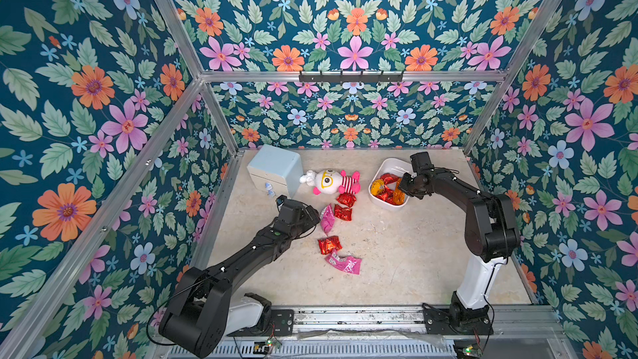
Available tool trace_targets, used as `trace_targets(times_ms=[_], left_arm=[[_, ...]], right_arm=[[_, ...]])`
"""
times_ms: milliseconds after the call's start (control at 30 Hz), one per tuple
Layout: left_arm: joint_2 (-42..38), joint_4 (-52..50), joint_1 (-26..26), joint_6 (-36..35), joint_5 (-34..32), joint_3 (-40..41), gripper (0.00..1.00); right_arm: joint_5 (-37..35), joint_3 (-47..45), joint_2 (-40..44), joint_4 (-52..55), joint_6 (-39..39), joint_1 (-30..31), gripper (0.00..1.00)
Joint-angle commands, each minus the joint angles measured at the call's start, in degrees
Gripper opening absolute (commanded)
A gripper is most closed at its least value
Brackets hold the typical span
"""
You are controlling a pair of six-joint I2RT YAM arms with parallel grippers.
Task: Put the tea bags into the storage box
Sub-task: Place the tea bag in the storage box, then pick up the tea bag from the center of the board.
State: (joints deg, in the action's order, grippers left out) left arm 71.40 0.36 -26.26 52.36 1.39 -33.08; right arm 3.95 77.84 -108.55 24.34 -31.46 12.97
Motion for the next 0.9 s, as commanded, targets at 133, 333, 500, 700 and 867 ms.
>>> trace_targets(times_ms=[133,333,500,700,867], left_arm=[[1.0,1.0,0.0,0.0,-0.1,-0.5,0.99],[1.0,1.4,0.1,0.2,-0.4,-0.8,0.99],[0.6,1.6,0.1,0.3,-0.9,-1.2,0.99],[0.4,0.3,0.4,-0.5,-2.5,-1.7,0.99],[-0.7,-0.4,2.1,-0.8,-2.2,-1.9,0.99]], right_arm=[[-4.3,-0.8,5.0,2.3,4.5,0.1,0.28],[-3.9,-1.2,11.2,4.1,9.4,4.9,0.47],[2.2,-3.2,16.0,5.8,14.5,13.6,0.48],[5.3,-5.4,17.9,7.8,22.2,28.4,0.52],[6.7,-6.1,16.3,7.8,22.6,38.6,0.52]])
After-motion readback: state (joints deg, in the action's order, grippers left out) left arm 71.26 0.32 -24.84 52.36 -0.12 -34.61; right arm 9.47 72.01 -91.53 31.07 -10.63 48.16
